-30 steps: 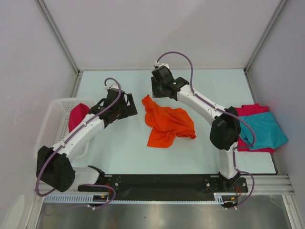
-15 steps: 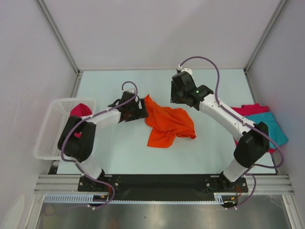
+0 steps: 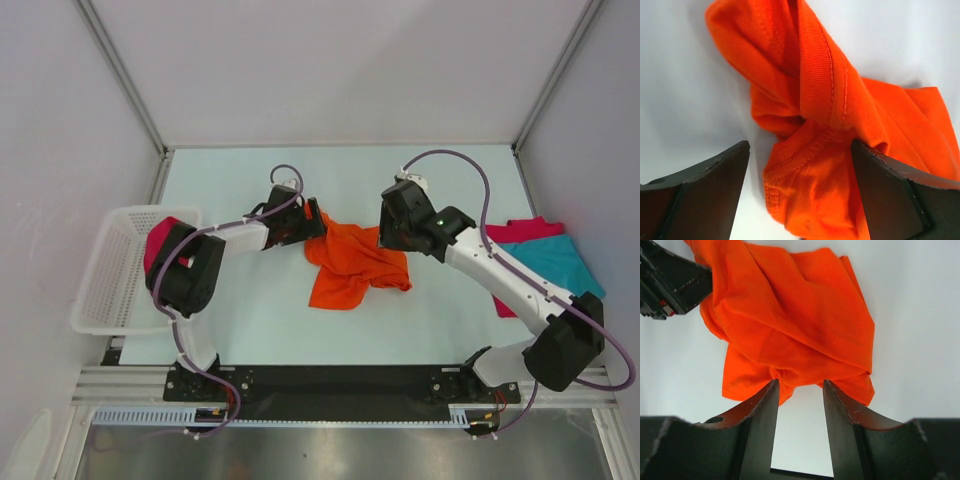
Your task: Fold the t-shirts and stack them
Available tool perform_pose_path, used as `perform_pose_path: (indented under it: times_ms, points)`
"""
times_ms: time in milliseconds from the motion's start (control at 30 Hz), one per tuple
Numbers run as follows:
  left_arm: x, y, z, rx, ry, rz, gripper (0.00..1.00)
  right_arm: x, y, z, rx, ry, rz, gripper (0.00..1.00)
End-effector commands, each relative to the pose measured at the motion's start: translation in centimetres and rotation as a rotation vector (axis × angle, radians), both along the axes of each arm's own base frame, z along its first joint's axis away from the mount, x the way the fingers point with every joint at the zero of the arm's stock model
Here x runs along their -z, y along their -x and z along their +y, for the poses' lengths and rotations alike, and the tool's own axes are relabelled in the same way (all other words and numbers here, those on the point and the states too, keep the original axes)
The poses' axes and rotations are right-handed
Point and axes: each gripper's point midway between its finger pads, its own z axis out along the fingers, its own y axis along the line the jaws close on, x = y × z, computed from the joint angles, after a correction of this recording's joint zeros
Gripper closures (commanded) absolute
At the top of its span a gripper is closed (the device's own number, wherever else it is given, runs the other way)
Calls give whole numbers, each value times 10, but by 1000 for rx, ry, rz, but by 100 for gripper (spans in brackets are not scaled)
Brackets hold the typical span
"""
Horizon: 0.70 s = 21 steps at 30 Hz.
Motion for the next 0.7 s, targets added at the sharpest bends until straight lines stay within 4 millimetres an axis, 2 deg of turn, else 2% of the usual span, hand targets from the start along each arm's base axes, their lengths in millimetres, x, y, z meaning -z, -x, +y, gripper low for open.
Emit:
perform_pose_path:
  times_ms: [0, 33, 67, 133, 167, 200, 233, 333, 367, 433, 600, 667]
  points:
    - [-8, -9, -22, 25, 48, -26, 12, -3, 16, -1, 18, -26, 17, 54]
    - [-6, -9, -21, 22, 49, -24, 13, -2, 18, -2, 19, -25, 19, 55]
    - [-6, -8, -23, 26, 51, -21, 18, -2, 20, -3, 21, -21, 21, 55]
    - [-4, -5, -22, 29, 52, -14, 35, -5, 23, -3, 20, -22, 17, 55]
    - [-3, -4, -22, 30, 48, -11, 69, -4, 24, -4, 22, -20, 20, 55]
    - [-3, -5, -19, 16, 37, -9, 97, -5, 25, -5, 23, -22, 19, 55]
    - [-4, -5, -17, 11, 30, -4, 100, -6, 27, -4, 20, -23, 19, 55]
    - [-6, 3, -13, 22, 7, 18, 100, -7, 32, -3, 15, -27, 15, 55]
    - [-14, 3, -11, 20, 8, 6, 100, -4, 34, -3, 14, -23, 23, 55]
    - [-18, 8, -4, 9, -21, 10, 100, -2, 37, -2, 15, -35, 22, 55]
    - [-77, 11, 16, -14, -78, -82, 100, 9, 45, 5, -5, -62, 36, 55]
    - [-106, 17, 38, -57, -137, -108, 100, 11, 45, 11, -16, -80, 32, 56]
